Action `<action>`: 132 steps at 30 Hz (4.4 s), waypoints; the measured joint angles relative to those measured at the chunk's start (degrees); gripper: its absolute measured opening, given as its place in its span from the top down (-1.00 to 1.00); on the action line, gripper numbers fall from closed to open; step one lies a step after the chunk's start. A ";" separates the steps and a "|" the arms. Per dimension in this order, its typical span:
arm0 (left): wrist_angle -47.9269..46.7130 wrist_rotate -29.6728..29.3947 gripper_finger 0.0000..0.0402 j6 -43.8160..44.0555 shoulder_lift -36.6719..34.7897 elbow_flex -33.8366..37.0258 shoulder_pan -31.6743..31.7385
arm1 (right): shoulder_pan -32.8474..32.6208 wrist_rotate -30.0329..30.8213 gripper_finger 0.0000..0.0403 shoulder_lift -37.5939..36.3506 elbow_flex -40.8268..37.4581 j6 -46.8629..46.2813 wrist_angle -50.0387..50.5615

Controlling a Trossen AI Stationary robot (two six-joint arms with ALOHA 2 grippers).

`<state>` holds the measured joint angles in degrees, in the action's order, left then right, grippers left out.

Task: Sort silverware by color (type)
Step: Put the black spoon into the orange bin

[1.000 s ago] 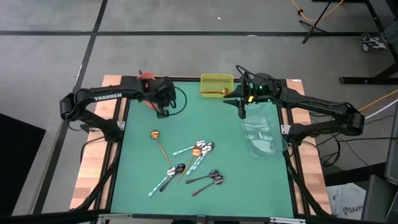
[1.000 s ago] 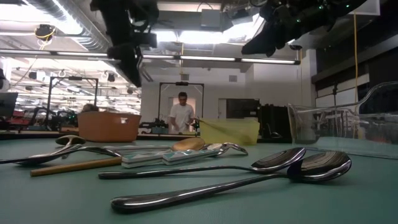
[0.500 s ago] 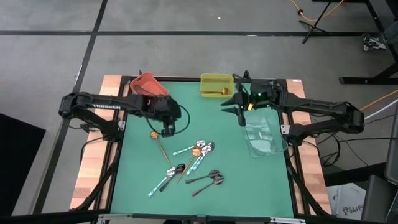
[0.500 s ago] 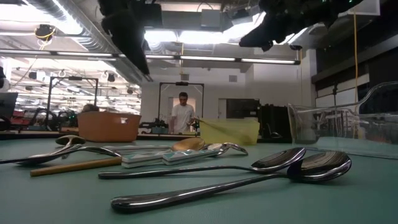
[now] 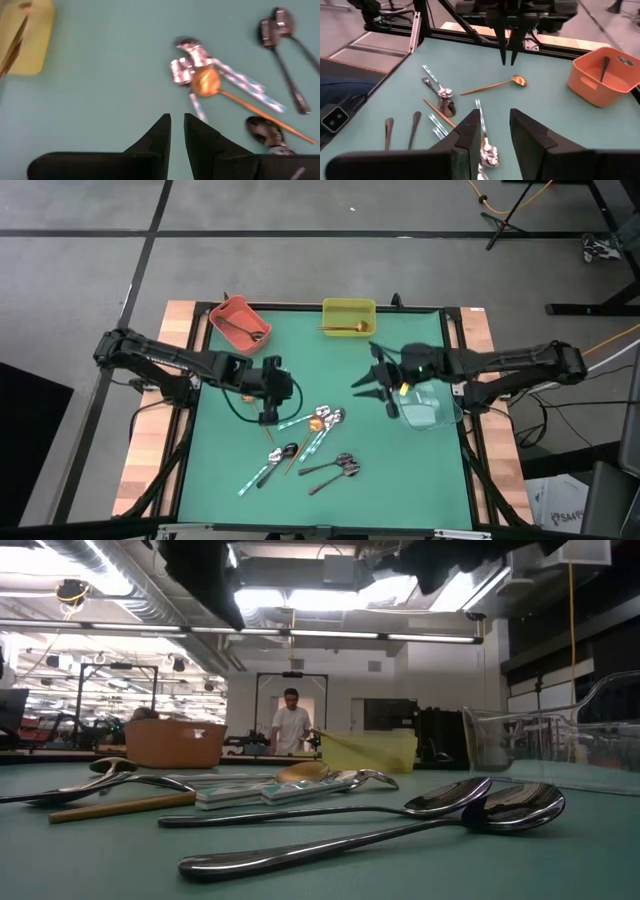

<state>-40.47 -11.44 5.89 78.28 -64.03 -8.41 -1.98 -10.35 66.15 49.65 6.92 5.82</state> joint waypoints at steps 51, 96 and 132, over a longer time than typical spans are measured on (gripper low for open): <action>0.73 -4.57 0.76 -0.02 0.04 0.00 -6.03 | -26.38 16.73 0.52 33.49 6.28 -7.08 -18.32; 1.79 -4.36 0.76 -0.02 0.04 -0.02 -6.03 | -22.73 9.27 0.52 48.01 13.90 -10.34 -5.99; 1.78 -4.36 0.76 -0.02 0.04 -0.02 -6.03 | -22.75 10.56 0.99 48.50 13.90 -9.69 -5.81</action>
<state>-38.70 -15.80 5.87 78.32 -64.05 -14.44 -24.73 0.21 114.65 63.55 -2.77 0.01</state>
